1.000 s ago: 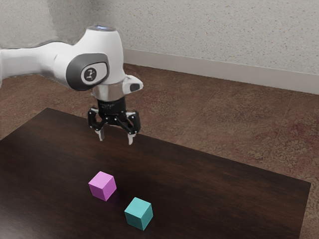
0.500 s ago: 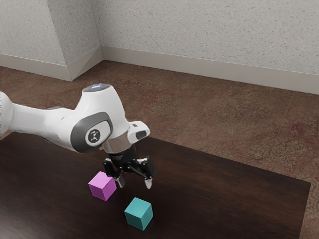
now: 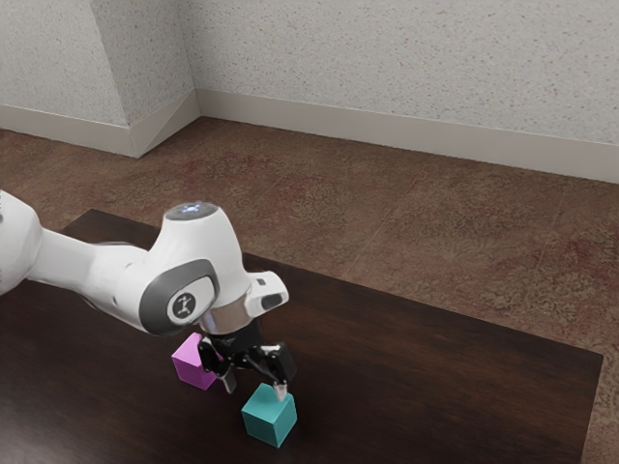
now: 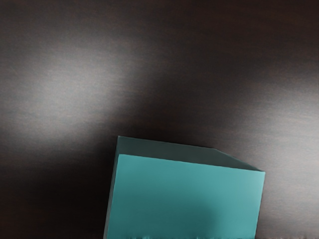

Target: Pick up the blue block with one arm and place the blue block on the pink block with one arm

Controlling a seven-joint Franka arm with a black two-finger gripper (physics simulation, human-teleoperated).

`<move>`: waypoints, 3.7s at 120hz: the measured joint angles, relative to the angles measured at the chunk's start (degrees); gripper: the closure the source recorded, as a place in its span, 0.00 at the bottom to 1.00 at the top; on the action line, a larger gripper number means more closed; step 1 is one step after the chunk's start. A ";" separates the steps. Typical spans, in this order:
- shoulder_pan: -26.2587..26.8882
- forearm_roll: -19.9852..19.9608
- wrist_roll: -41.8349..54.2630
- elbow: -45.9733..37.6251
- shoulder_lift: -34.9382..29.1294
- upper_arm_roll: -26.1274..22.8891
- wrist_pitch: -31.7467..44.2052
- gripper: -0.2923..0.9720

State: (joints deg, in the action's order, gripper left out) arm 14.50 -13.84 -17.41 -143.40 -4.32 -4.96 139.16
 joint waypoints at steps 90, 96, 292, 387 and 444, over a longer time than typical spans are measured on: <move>-0.70 -0.21 0.71 -0.21 5.67 -0.58 5.19 0.23; -0.64 -0.21 0.73 -0.17 6.10 -0.58 5.41 0.23; -14.94 19.70 -3.37 4.09 -8.78 0.54 -8.17 0.49; -17.00 17.69 0.09 4.51 -2.35 0.35 -6.93 0.49; -17.72 14.45 7.16 4.07 -0.62 0.33 -3.84 0.49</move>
State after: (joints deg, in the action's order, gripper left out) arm -3.21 0.61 -10.25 -139.32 -4.94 -4.63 135.32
